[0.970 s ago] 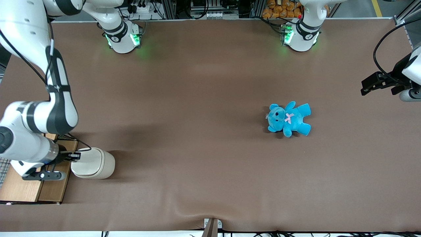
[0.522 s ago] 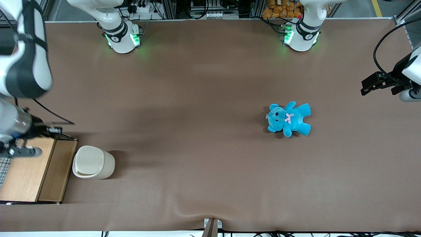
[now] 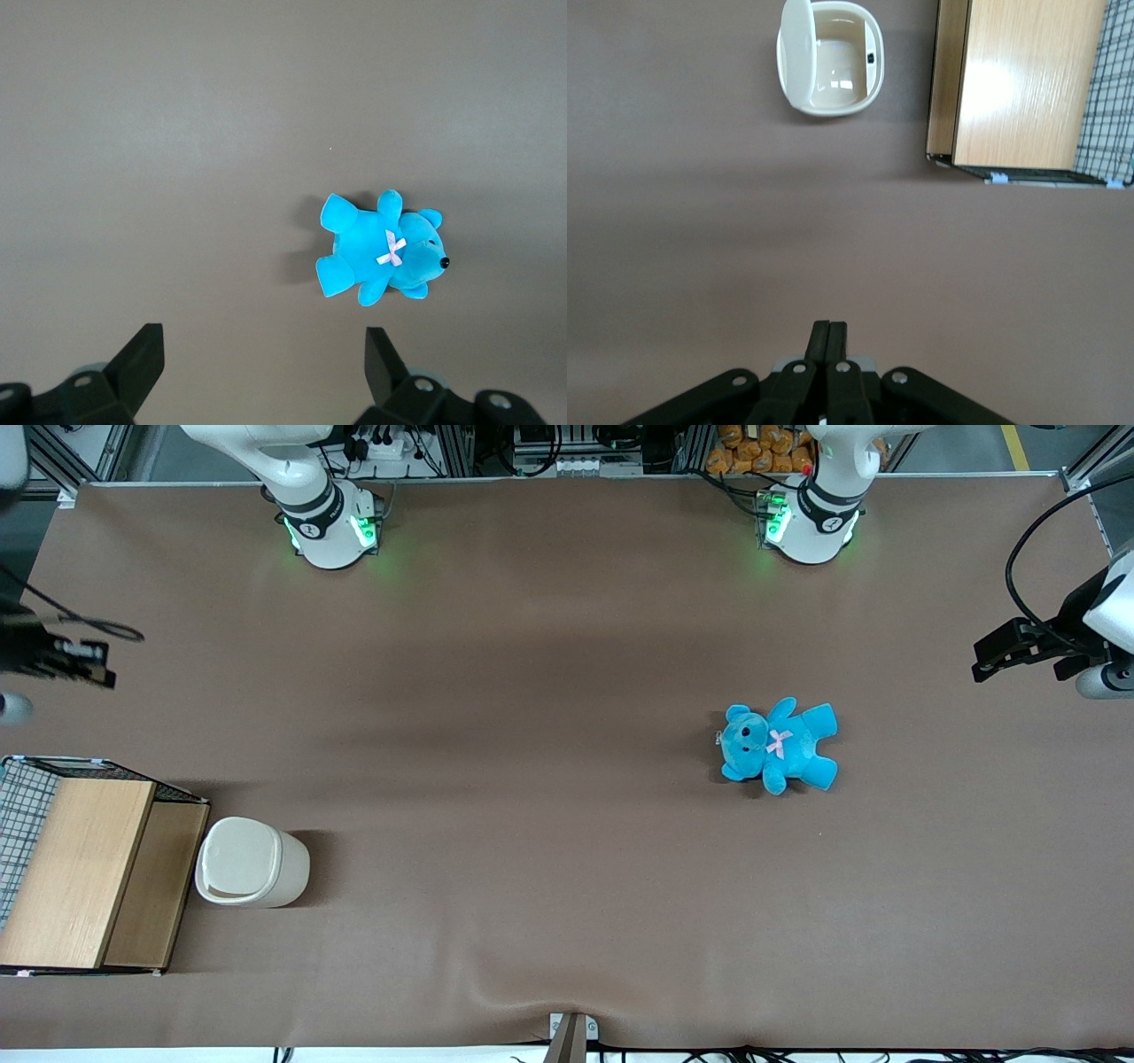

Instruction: Open trash can with right arm

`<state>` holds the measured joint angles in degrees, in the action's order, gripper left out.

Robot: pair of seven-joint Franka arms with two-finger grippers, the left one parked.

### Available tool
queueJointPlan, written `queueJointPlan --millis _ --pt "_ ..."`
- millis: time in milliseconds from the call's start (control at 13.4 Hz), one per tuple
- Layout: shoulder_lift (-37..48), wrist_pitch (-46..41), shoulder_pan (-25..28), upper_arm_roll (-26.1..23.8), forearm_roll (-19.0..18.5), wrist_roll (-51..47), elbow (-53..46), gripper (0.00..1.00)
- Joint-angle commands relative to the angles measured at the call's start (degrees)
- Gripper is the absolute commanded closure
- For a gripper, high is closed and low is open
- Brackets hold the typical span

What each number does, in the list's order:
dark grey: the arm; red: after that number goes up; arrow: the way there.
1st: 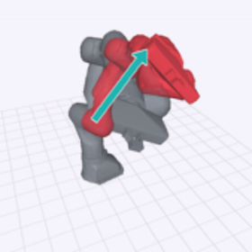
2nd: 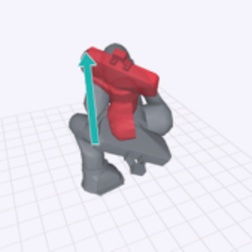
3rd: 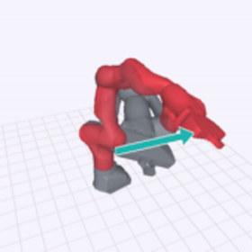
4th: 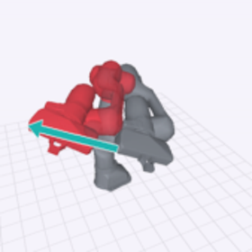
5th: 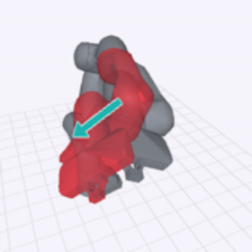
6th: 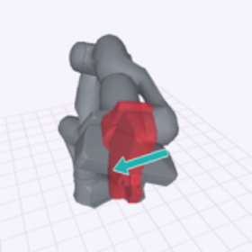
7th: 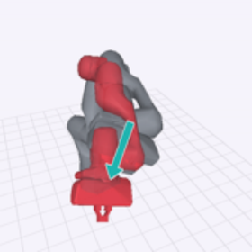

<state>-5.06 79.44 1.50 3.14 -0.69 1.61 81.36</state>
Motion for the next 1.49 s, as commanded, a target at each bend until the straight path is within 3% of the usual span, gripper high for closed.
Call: queueJointPlan --millis 0,75,149,522,1418 --pt "7.9 0.4 -0.5 -0.1 1.6 0.2 7.7 0.74" --pt "8.0 -1.6 -0.4 -0.1 1.7 -0.5 7.1 0.33" --pt "8.0 -2.3 -0.5 -0.1 1.8 -0.7 6.4 0.00" --pt "7.3 -5.8 -1.2 -0.2 2.4 -5.7 2.5 0.00" --pt "7.4 -1.9 -3.0 -0.1 2.4 -3.5 1.7 0.00"
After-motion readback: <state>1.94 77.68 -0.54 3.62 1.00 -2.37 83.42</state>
